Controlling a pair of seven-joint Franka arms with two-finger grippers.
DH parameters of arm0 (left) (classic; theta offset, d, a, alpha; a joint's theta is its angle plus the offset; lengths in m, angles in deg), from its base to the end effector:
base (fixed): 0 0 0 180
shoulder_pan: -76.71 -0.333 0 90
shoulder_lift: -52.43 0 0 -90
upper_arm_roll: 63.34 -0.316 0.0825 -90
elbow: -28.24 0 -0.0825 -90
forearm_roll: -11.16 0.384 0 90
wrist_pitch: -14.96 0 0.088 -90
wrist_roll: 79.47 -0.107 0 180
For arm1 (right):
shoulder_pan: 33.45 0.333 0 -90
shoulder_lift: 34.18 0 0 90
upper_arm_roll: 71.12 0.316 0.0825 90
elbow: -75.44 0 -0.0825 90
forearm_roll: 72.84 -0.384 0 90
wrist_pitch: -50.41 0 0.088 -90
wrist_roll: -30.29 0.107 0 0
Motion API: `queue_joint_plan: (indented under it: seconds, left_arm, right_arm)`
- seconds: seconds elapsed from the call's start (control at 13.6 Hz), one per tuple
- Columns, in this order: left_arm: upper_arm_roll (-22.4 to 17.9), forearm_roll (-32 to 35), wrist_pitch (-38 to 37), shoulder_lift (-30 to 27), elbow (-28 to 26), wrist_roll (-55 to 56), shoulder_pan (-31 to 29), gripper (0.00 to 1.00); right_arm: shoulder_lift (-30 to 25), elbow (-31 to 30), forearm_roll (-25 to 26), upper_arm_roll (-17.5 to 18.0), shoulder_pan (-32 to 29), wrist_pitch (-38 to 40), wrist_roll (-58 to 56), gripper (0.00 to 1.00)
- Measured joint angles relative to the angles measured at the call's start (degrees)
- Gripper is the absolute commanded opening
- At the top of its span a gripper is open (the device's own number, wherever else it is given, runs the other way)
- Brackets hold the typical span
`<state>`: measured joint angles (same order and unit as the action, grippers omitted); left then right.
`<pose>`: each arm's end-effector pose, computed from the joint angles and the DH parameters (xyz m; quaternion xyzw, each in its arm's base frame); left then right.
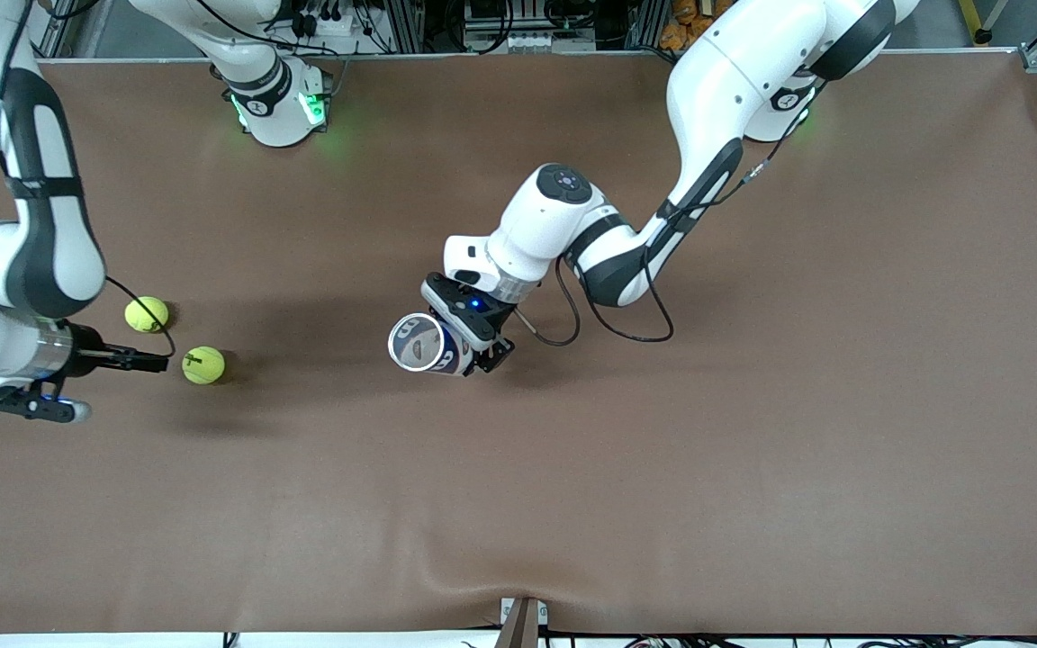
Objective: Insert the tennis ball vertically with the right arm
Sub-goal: 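Hold the can with the left gripper while the right gripper reaches the balls, then grasp the yellow tennis ball with the right gripper and lift it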
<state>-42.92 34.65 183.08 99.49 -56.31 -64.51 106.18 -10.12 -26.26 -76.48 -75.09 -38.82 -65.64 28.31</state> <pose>0.5250 -0.5541 0.2899 0.8688 -0.3583 0.2904 0.1803 0.6255 -0.0960 0.3107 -0.9933 0.0784 0.0823 0.0212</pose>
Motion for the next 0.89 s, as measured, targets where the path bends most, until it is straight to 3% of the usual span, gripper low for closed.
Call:
queue_joint_plan:
  seconds: [0.22, 0.59, 0.89]
  left_arm:
    - [-3.9, 1.3, 11.6, 4.0, -1.9, 0.0, 0.4, 0.81]
    - [-7.1, 9.6, 22.2, 9.7, -2.6, -0.1, 0.5, 0.80]
    - [-8.1, 15.5, 30.0, 13.0, -2.7, 0.0, -1.0, 0.81]
  right_arm:
    - [1.2, -3.2, 0.0, 0.3, 0.5, -3.1, -1.5, 1.00]
    - [1.8, -10.7, 0.3, 0.6, 1.5, -11.9, -1.9, 1.00]
    - [2.0, -12.5, 0.4, 0.6, 2.0, -15.8, -2.1, 1.00]
